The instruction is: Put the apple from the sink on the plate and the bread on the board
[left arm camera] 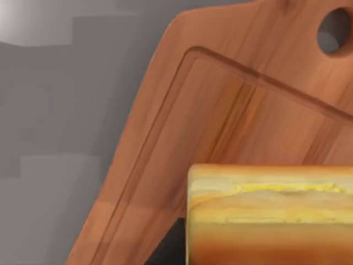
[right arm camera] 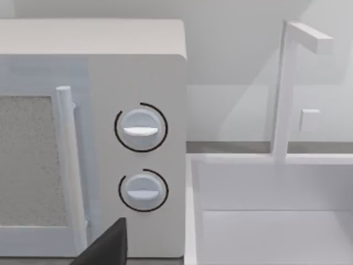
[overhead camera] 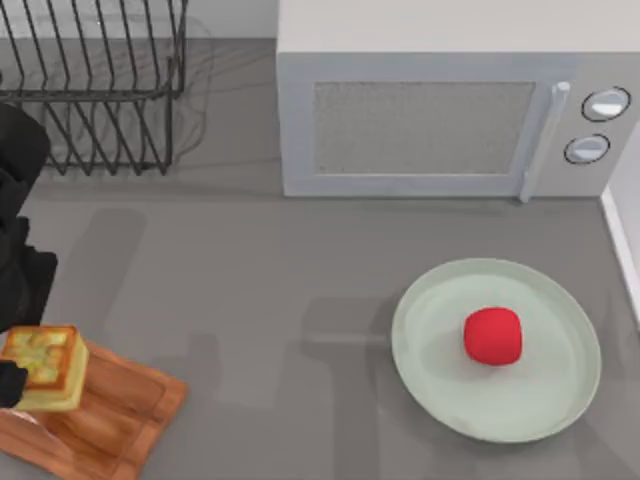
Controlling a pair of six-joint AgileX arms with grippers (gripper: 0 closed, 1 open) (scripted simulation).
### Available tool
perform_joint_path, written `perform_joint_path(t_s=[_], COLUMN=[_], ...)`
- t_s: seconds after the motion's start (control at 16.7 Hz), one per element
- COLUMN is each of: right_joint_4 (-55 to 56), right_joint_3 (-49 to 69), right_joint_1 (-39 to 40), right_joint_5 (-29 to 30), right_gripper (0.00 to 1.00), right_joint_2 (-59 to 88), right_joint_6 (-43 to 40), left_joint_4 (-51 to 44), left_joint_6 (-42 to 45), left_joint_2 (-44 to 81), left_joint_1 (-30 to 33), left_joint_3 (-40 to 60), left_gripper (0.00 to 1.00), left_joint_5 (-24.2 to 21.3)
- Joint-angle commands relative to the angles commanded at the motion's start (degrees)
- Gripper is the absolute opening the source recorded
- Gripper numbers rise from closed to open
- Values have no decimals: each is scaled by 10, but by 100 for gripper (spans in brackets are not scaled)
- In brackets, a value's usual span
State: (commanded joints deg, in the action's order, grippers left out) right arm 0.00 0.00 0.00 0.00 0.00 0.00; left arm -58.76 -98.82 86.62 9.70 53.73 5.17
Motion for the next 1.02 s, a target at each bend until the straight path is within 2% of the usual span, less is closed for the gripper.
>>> perform_joint_path(t_s=[0.54,1.02], right_joint_4=[0,0], right_joint_3=[0,0], right_joint_1=[0,0], right_joint_5=[0,0], right_gripper=[100,100], right_joint_2=[0,0], right_joint_6=[0,0], left_joint_4=[34,34], left_joint_6=[-1,-1], left_joint_2=[9,9], left_joint_1=[2,2], left_joint_3=[-25,-25], left_gripper=[0,60], left_joint_5=[0,0])
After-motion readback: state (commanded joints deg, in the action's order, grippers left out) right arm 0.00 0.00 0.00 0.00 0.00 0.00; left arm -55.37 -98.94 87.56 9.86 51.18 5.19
